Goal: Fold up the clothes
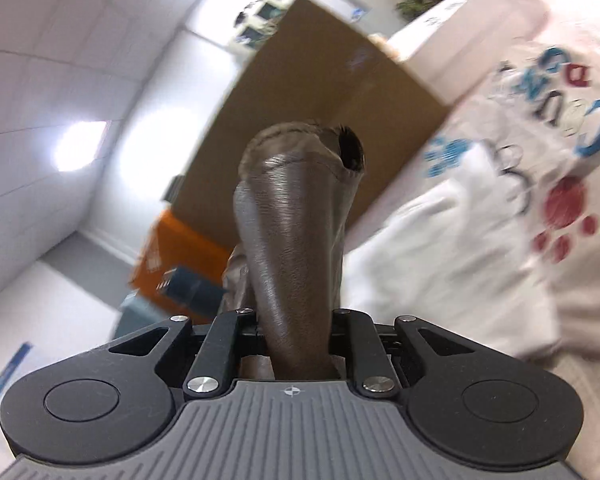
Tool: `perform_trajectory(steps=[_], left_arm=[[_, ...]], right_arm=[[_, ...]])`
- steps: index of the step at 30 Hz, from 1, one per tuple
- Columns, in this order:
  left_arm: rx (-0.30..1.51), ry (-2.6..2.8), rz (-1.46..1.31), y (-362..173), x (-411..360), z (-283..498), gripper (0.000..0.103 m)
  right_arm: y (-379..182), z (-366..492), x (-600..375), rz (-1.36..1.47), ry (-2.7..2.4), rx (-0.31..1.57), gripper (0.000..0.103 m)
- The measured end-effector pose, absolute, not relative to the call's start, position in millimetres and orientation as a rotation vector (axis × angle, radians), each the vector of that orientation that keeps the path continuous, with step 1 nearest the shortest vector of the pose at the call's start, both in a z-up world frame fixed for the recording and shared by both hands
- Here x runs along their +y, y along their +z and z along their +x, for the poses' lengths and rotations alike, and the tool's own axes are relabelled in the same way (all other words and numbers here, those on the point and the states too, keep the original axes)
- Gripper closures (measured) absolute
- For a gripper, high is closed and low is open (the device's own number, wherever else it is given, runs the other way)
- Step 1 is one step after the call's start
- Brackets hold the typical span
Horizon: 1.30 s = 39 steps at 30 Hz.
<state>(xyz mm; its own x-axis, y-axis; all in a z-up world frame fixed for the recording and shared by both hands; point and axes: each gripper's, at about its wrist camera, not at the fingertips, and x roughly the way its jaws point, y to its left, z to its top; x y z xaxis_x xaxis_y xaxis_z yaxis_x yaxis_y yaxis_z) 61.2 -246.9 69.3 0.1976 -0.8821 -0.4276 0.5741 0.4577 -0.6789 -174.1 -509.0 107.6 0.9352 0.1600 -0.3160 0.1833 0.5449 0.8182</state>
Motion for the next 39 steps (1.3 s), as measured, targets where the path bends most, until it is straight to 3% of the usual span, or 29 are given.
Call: perform_trajectory(steps=[10, 16, 18, 23, 27, 32, 39], left_arm=[[0.905, -1.042, -0.247, 47.6, -276.9, 55.6, 0.081], [0.873, -1.056, -0.229, 50.6, -268.4, 57.6, 0.078], [0.859, -1.060, -0.217, 55.1, -263.7, 53.5, 0.067], [0.808, -1.080, -0.178, 69.1, -259.4, 42.0, 0.037], [0.717, -1.034, -0.160, 85.2, -244.7, 30.0, 0.015], [0.638, -0.980, -0.140, 104.3, -217.8, 18.6, 0.010], [0.539, -0.917, -0.073, 133.8, -169.4, -17.9, 0.005]], right_arm=[[47.5, -160.4, -536.5, 0.903, -0.233, 0.556, 0.088], [43.0, -152.3, -531.4, 0.853, -0.275, 0.581, 0.075], [45.6, -151.6, -530.1, 0.846, -0.287, 0.584, 0.068], [64.0, -157.9, -523.9, 0.802, -0.376, 0.534, 0.013], [82.2, -171.2, -520.3, 0.785, -0.462, 0.460, 0.010], [112.4, -198.0, -501.2, 0.745, -0.495, 0.352, 0.003], [134.3, -242.8, -444.0, 0.835, -0.482, 0.179, 0.003]])
